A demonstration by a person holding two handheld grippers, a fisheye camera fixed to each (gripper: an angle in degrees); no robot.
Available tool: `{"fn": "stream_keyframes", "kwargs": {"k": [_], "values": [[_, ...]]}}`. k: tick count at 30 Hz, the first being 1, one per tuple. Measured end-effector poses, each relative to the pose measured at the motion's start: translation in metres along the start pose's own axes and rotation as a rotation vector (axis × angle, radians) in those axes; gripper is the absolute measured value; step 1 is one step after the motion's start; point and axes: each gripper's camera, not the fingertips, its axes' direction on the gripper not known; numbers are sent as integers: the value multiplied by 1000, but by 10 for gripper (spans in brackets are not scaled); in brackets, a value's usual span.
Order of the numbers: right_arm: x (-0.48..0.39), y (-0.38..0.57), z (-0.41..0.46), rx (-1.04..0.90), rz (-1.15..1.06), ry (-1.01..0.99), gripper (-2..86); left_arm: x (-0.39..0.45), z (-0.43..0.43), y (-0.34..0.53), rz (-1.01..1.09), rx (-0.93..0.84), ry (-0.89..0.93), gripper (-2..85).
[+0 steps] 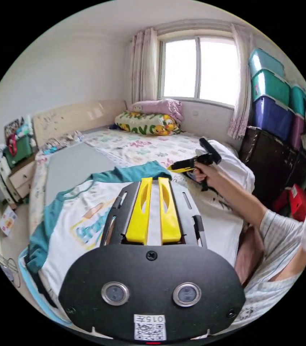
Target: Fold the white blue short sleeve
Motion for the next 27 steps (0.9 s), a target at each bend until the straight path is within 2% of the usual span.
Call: {"fn": "stream_keyframes", "kwargs": {"k": [3, 8, 14, 17, 21, 27], "values": [[7, -5, -7, 60, -23, -55, 90, -25, 103, -83, -16, -137, 97, 80], [-25, -19, -49, 48, -67, -55, 87, -34, 265, -182, -60, -247, -8, 91], [-45, -19, -83, 48, -63, -53, 89, -52, 396, -211, -145, -374, -87, 100], [-50, -13, -95, 50, -66, -49, 88, -57, 418, -208, -129, -389, -155, 91], [-51, 2, -108, 52, -68, -49, 86, -75, 406, -204, -177, -348, -119, 44], [-40, 35, -124, 45, -68, -43, 41, -112, 320, -189, -194, -140, -122, 6]]}}
